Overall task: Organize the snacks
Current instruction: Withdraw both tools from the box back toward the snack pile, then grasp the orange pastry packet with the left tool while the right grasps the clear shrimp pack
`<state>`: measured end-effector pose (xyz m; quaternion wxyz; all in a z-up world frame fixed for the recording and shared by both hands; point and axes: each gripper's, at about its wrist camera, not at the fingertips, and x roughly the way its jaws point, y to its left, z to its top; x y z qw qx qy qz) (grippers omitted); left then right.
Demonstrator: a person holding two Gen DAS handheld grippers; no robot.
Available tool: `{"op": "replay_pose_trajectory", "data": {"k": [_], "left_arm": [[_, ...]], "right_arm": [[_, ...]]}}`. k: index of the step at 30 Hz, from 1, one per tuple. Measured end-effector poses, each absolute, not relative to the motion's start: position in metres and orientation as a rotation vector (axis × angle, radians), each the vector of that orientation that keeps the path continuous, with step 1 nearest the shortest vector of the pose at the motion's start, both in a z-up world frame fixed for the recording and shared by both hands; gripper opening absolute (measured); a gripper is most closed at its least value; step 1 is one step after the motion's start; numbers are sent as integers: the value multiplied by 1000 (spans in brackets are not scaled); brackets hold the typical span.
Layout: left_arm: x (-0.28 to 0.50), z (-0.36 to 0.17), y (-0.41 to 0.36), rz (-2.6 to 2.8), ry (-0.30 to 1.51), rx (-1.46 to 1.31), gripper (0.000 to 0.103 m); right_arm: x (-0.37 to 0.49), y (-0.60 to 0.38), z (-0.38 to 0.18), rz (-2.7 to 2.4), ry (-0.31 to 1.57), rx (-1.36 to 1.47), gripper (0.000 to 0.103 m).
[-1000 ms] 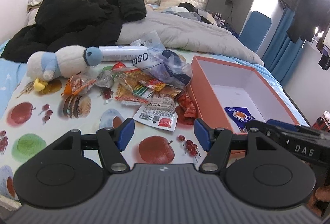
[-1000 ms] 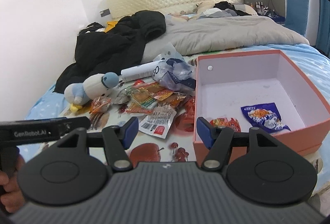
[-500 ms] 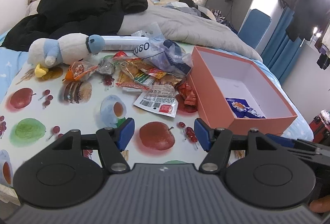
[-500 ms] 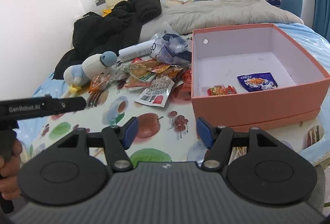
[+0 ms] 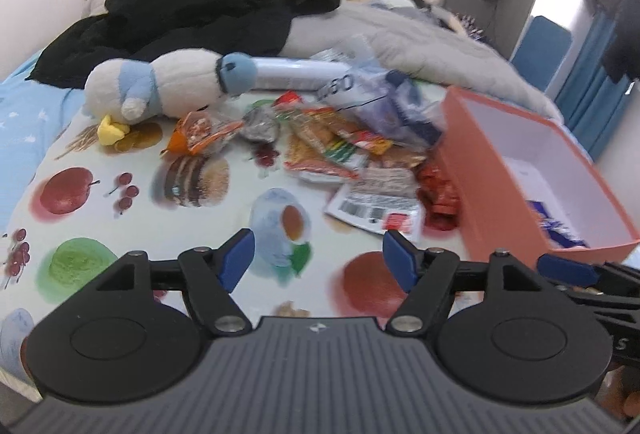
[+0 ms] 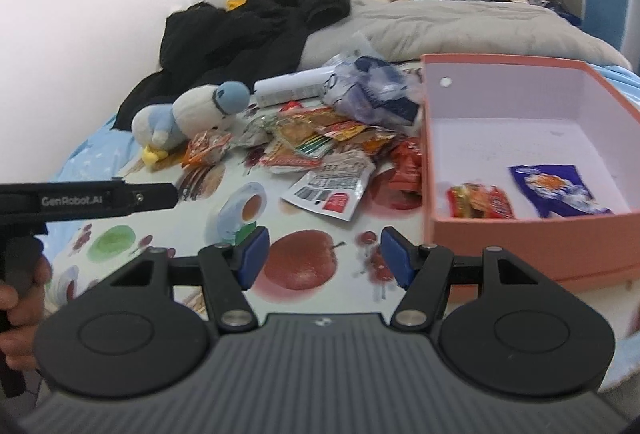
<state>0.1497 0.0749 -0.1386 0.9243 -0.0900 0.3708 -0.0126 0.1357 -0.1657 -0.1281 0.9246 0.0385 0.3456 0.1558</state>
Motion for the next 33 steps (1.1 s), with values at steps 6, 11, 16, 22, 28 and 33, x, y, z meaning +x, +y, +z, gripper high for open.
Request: {"op": "replay_pose_trajectory", "data": {"k": [6, 11, 16, 22, 28, 33], "left_arm": [[193, -171, 102, 38, 798, -170, 76], [236, -192, 129, 88, 789, -118, 76], [283, -216, 157, 157, 786, -55, 75], [324, -229, 176, 182, 773, 20, 75], [353, -248, 181, 140, 781, 105, 75], [364, -254, 179, 121, 770, 128, 68]], "right_arm": [[169, -145, -150, 337, 736, 39, 64], [203, -132, -173, 331, 763, 26, 64], [231, -122, -194, 314, 789, 8, 64], [257, -120, -211, 238, 805, -26, 64], [270, -114, -227, 218, 830, -44, 63], [277, -114, -235, 227, 846, -32, 46]]}}
